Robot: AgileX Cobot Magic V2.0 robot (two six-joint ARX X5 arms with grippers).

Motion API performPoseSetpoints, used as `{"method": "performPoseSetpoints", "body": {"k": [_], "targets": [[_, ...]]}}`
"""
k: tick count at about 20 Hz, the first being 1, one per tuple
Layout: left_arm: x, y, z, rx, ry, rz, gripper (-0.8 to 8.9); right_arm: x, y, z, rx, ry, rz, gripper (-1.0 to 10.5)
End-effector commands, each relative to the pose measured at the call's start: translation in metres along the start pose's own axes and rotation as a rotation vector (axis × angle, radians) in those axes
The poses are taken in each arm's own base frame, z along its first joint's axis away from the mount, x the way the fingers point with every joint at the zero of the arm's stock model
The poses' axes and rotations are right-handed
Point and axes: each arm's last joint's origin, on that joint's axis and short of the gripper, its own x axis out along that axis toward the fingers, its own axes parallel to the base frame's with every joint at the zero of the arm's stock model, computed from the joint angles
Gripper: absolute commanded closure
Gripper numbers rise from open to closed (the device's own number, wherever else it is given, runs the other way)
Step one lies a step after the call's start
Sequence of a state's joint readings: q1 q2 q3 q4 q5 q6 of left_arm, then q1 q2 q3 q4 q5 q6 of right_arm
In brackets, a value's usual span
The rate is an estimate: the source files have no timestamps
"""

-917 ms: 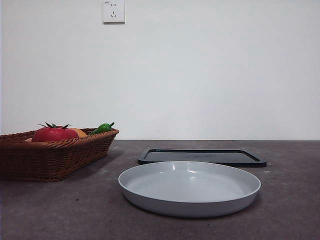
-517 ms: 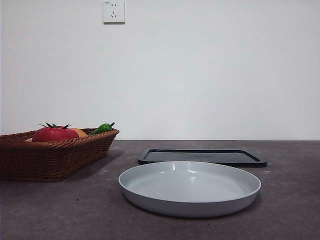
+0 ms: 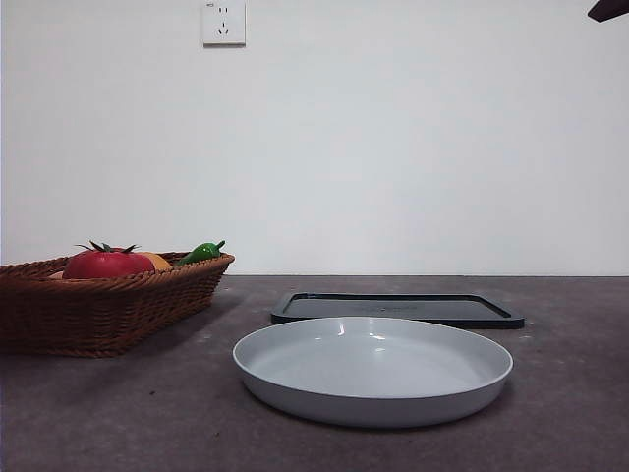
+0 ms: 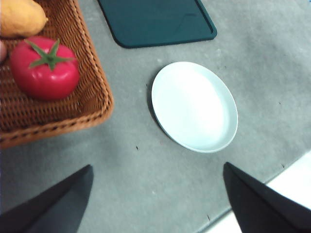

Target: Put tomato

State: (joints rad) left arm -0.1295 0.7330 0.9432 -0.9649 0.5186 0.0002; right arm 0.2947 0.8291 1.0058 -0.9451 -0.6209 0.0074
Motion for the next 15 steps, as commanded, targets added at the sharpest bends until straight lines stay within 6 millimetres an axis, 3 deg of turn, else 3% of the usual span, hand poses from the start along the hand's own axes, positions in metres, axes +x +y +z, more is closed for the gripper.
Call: {"method": "performPoseSetpoints", "body": {"k": [1, 9, 15], "targets": [[-0.001, 0.0, 0.008, 0.028, -0.034, 0.024, 3.66, -0.002, 0.002, 0.005, -0.02, -0.013, 0.004, 5.4], [0.019, 0.014, 0.031, 0.061, -0.105, 0.131, 3.67, -0.002, 0.002, 0.004, -0.02, -0.013, 0.004, 5.4], [0.052, 0.031, 0.05, 0.104, -0.105, 0.162, 3.68, -0.002, 0.002, 0.004, -0.02, -0.013, 0.004, 5.4]]}}
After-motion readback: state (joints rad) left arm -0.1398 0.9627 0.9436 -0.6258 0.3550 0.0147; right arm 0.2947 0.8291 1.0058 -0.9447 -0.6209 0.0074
